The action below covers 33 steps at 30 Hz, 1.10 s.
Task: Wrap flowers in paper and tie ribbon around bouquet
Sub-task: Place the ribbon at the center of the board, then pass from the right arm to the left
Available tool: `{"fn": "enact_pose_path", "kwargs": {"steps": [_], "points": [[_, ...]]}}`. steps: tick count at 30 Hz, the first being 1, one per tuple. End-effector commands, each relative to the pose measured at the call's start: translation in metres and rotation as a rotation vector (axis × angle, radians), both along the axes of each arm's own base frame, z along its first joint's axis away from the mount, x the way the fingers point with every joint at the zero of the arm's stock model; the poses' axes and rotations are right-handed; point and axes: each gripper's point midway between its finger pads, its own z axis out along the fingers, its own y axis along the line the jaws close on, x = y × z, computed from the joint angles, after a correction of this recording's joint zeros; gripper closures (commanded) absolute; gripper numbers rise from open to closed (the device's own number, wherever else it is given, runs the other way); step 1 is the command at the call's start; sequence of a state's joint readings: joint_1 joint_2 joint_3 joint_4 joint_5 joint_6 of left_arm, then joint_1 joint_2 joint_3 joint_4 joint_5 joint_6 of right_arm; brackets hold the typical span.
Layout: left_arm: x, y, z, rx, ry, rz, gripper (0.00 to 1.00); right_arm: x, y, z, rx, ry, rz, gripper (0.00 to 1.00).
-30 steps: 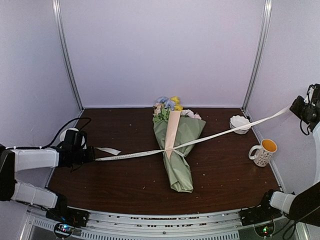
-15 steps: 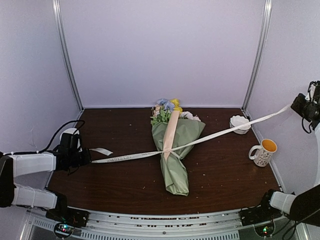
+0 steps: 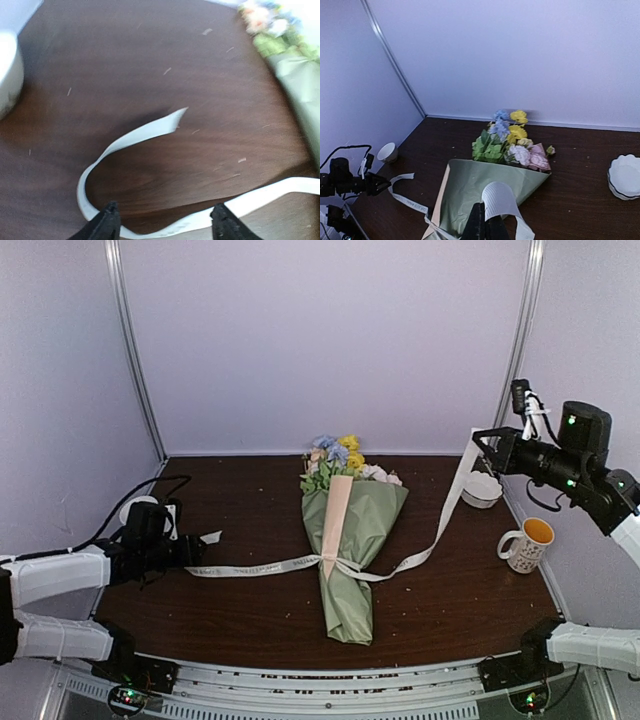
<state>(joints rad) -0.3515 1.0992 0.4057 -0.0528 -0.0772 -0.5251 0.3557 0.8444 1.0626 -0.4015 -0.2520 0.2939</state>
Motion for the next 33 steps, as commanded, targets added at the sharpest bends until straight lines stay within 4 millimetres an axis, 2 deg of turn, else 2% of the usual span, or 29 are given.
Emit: {"fn": "enact_pose_path", "kwargs": {"steps": [1,2,4,8,11,13,18,20,22,28,29,30,31,33], "points": [[0.015,-0.025,0.089,0.014,-0.295,-0.063,0.32,-0.018,0.062,0.034,0.014,-0.106,0.208,1.0],[0.012,-0.041,0.107,-0.006,-0.359,-0.128,0.33,-0.026,0.079,0.04,0.017,-0.116,0.268,1.0],[-0.001,-0.087,0.147,-0.049,-0.501,-0.338,0.37,-0.043,0.111,0.053,0.022,-0.136,0.386,1.0],[-0.055,-0.192,0.215,-0.207,-0.686,-0.82,0.35,-0.076,0.175,0.067,0.007,-0.152,0.615,1.0],[-0.109,-0.261,0.243,-0.254,-0.754,-1.162,0.27,-0.097,0.207,0.078,0.02,-0.166,0.723,1.0],[-0.12,-0.288,0.253,-0.242,-0.774,-1.245,0.18,-0.106,0.219,0.084,0.032,-0.175,0.772,1.0],[-0.103,-0.314,0.276,-0.273,-0.832,-1.209,0.16,-0.118,0.236,0.085,0.044,-0.179,0.825,1.0],[-0.106,-0.324,0.283,-0.316,-0.848,-1.243,0.19,-0.121,0.24,0.086,0.052,-0.185,0.834,1.0],[-0.102,-0.335,0.278,-0.322,-0.83,-1.247,0.25,-0.122,0.242,0.085,0.052,-0.186,0.841,1.0],[-0.086,-0.347,0.271,-0.307,-0.802,-1.211,0.55,-0.124,0.241,0.079,0.036,-0.184,0.85,1.0],[-0.086,-0.35,0.274,-0.306,-0.803,-1.215,0.68,-0.124,0.24,0.077,0.03,-0.181,0.846,1.0],[-0.084,-0.351,0.274,-0.303,-0.799,-1.211,0.86,-0.124,0.238,0.076,0.025,-0.181,0.842,1.0],[-0.083,-0.35,0.275,-0.304,-0.796,-1.2,1.0,-0.124,0.236,0.075,0.022,-0.181,0.836,1.0],[-0.084,-0.348,0.28,-0.31,-0.803,-1.199,1.0,-0.123,0.229,0.075,0.017,-0.189,0.812,0.96]]}}
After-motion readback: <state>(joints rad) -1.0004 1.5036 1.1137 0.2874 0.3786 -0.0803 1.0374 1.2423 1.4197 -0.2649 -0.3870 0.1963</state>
